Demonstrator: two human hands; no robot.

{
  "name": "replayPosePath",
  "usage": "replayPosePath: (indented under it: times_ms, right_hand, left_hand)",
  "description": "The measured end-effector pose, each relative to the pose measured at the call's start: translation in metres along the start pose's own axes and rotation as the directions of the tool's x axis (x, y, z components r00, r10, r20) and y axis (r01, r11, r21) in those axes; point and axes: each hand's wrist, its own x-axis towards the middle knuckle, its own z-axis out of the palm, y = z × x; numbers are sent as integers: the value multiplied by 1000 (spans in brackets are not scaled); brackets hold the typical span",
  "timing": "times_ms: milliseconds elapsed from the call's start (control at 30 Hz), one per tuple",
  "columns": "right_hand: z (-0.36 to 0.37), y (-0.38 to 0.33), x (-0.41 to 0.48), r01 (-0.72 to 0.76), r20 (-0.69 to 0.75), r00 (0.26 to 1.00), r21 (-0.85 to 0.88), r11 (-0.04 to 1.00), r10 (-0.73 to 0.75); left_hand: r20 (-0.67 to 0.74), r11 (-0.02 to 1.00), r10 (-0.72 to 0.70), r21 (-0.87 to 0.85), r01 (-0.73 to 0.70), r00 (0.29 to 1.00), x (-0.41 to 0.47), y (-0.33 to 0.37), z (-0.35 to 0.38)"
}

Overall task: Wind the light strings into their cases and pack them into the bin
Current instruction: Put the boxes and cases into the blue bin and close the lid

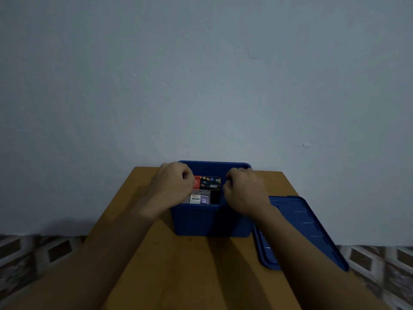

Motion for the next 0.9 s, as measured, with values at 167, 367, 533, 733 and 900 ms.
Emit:
replayPosePath:
  times_ms: [167,367,533,733,900]
  right_hand:
    - [-11,30,11,-191,166,965,-76,979,202]
    - [-4,43,-4,-255,295,930,92,963,218]
    - [-9,41,-11,-280,299,928,166,945,223]
    - [-15,34,-28,-307,278,930,227,924,241]
    - [-18,30,-53,-303,264,935,245,921,237]
  left_hand:
    - [176,991,-69,126,47,982,29,-15,15]
    - [282,968,-197,205,142,939,20,-38,42]
    - [258,973,-208,156,172,944,12,-36,35]
    - [256,973,-205,155,170,945,-6,-28,30]
    - [229,979,-179,141,149,957,-32,-24,26]
